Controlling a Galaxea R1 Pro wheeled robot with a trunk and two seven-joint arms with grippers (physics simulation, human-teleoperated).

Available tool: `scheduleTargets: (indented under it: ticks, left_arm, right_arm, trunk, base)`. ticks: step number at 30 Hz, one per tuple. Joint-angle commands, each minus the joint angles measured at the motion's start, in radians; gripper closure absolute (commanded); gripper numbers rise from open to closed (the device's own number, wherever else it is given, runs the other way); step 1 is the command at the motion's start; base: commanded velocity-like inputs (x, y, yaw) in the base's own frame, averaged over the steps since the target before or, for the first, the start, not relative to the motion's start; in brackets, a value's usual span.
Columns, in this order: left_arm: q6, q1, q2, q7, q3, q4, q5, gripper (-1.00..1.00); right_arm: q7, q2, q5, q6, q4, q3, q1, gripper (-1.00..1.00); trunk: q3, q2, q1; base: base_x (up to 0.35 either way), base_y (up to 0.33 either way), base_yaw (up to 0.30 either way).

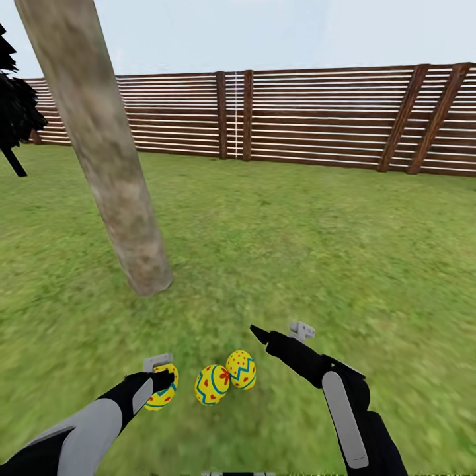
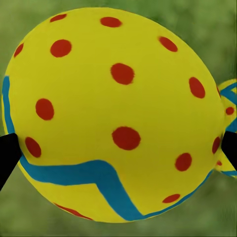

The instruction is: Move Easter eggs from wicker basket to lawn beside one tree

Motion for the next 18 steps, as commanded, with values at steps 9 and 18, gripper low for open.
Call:
scheduleTargets:
  ticks: [9,18]
  left_arm:
    - [0.006,0.000,0.000,0.000,0.008,-0.002,-0.010,1.00]
    - [0.007,0.000,0.000,-0.001,0.008,-0.002,-0.011,1.00]
  right_arm:
    - [0.004,0.000,0.002,0.005,-0.001,-0.001,-0.001,-1.00]
    - [0.004,0.000,0.003,0.005,0.001,-0.001,-0.001,-1.00]
  trunk:
    - [-0.036,-0.003,0.004]
    - [-0.071,-0.005,0.008]
  base:
    - [0.000,0.000,0.000]
    - [0.000,0.000,0.000]
